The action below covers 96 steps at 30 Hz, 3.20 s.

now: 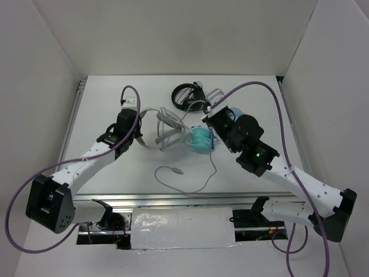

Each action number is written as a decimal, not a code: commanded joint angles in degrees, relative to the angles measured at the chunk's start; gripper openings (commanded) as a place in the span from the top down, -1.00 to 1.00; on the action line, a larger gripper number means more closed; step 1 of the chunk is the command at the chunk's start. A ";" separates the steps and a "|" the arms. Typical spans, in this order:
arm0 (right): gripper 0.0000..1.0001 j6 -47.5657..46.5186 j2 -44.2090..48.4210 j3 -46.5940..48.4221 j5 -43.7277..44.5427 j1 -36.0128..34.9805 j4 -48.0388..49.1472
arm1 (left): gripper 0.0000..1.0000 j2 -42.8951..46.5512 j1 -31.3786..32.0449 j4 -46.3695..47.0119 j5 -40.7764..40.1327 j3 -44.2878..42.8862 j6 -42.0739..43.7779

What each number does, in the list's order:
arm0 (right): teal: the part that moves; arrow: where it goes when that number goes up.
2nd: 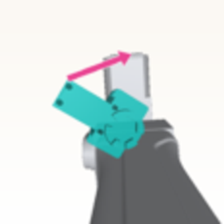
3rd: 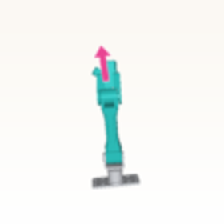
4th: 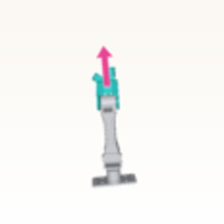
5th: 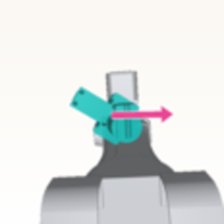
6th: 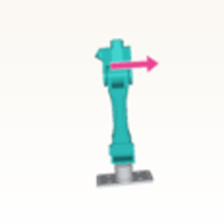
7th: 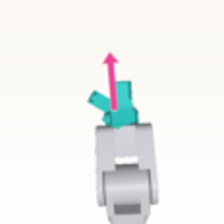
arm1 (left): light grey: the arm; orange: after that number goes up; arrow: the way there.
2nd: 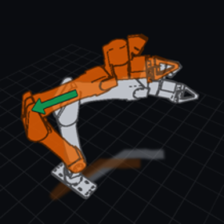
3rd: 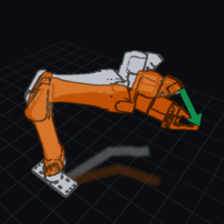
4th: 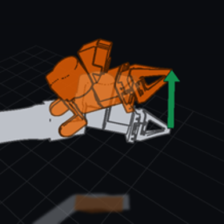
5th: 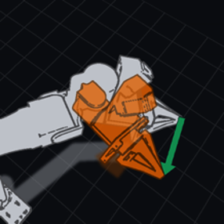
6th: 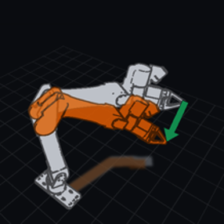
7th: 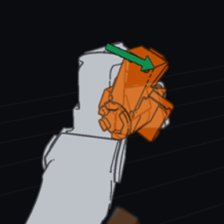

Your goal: Wrap the headphones

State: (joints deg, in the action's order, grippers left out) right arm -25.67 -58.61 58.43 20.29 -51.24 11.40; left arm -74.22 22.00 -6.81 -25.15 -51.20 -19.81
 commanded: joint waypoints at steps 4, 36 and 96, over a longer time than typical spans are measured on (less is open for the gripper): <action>1.00 -9.40 -5.81 10.80 -12.01 10.88 -1.46 | 1.00 16.10 9.19 7.77 12.21 11.46 3.99; 0.38 19.95 -39.82 10.91 -61.51 20.50 12.85 | 1.00 22.98 18.69 -4.70 6.17 -28.16 6.81; 1.00 -18.09 -1.68 5.53 10.48 -10.20 10.14 | 1.00 -7.60 -3.04 -16.47 -23.72 -11.55 -19.40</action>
State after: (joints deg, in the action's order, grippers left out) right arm -36.05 -60.18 58.54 30.87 -62.98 20.36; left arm -81.28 15.40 -28.56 -44.82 -61.58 -37.91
